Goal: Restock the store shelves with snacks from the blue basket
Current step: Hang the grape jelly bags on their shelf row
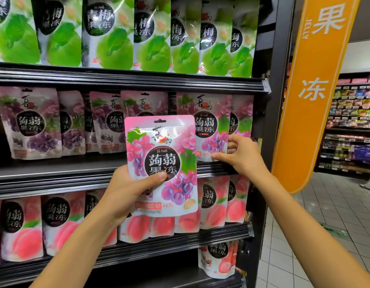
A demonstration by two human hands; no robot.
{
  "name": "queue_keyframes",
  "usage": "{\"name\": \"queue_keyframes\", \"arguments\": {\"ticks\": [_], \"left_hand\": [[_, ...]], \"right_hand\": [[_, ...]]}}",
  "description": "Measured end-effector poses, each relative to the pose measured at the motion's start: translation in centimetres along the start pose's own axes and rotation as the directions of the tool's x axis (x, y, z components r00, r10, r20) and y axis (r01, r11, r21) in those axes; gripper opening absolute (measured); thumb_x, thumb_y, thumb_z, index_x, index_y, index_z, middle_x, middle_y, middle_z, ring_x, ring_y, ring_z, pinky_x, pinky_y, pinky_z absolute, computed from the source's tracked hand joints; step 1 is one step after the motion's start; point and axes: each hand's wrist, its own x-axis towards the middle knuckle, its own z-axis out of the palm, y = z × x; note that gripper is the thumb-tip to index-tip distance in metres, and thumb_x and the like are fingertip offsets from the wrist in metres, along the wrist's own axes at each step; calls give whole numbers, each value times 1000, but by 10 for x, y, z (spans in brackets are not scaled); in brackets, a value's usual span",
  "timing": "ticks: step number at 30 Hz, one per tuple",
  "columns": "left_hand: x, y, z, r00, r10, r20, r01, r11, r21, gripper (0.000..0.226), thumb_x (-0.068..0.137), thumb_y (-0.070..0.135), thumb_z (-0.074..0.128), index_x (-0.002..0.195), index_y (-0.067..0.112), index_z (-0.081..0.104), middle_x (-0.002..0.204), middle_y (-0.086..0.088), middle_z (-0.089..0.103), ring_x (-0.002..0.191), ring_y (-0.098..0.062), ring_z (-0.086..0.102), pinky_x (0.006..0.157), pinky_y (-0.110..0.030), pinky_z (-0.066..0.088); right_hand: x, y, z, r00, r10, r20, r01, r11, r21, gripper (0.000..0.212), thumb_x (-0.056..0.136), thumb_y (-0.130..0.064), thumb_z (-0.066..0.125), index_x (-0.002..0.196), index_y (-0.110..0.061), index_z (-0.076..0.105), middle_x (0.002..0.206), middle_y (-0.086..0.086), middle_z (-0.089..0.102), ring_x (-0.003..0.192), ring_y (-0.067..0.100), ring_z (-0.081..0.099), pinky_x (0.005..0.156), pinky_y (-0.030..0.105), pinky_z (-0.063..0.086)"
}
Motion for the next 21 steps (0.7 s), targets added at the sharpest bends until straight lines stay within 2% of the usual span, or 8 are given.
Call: {"name": "queue_keyframes", "arguments": {"ticks": [3, 7, 8, 10, 13, 16, 19, 21], "left_hand": [[7, 7, 7, 1000, 1, 14, -1, 1000, 1, 43, 53, 27, 92, 93, 18, 77, 93, -15, 77, 83, -31, 75, 65, -34, 59], [16, 19, 17, 999, 33, 28, -34, 999, 20, 38, 55, 29, 90, 90, 19, 78, 91, -12, 77, 81, -27, 75, 64, -30, 58], [18, 23, 20, 999, 34, 35, -34, 999, 23, 35, 57, 30, 87, 89, 19, 78, 90, -11, 77, 81, -26, 75, 63, -30, 58], [24, 30, 26, 998, 33, 45, -35, 999, 29, 28, 63, 29, 85, 88, 18, 77, 89, -10, 78, 80, -25, 75, 64, -32, 58], [33, 39, 30, 999, 43, 31, -45, 998, 46, 19, 74, 26, 82, 90, 21, 75, 92, -6, 78, 83, -22, 75, 65, -32, 58], [40, 42, 31, 999, 50, -4, -50, 996, 78, 25, 83, 28, 76, 103, 13, 70, 93, -7, 77, 81, -21, 75, 63, -27, 57], [42, 42, 29, 994, 20, -109, -6, 993, 121, 58, 82, 41, 74, 125, 7, 54, 113, -14, 70, 93, -25, 73, 81, -42, 60], [39, 43, 26, 978, 48, -201, -25, 993, 112, 67, 83, 44, 72, 134, 16, 39, 123, -6, 62, 99, -17, 68, 81, -34, 56]], "right_hand": [[-3, -4, -6, 1000, 9, -30, -9, 1000, -5, 31, 74, -23, 86, 95, -16, 65, 67, -14, 59, 58, -4, 56, 63, 11, 46], [-20, -21, -8, 949, -134, -287, 114, 990, -86, 39, 81, -25, 80, 116, -16, 65, 100, -12, 62, 89, 4, 58, 83, 17, 47], [-26, -29, -6, 950, -154, -273, 155, 988, -18, 30, 84, -29, 76, 111, -20, 66, 100, -14, 65, 88, 3, 61, 83, 17, 48], [-34, -44, -1, 994, -94, -60, 106, 964, 244, 13, 91, -38, 66, 98, -29, 70, 93, -11, 73, 88, 1, 67, 82, 21, 52], [-39, -61, 3, 968, 58, 245, -197, 780, 594, 26, 93, -45, 60, 96, -22, 73, 96, 1, 77, 88, 18, 74, 76, 36, 59], [-39, -70, 6, 981, 65, 183, -166, 770, 616, 13, 84, -32, 76, 95, -27, 73, 87, -2, 78, 78, 17, 75, 62, 29, 57], [-36, -70, 12, 993, 58, 102, -113, 711, 694, 38, 77, -1, 79, 110, -14, 66, 77, 2, 77, 70, 16, 75, 57, 20, 55], [-31, -72, 16, 995, 74, 72, -104, 704, 702, 42, 79, 3, 77, 115, -13, 62, 75, 3, 77, 69, 14, 74, 59, 20, 56]]}}
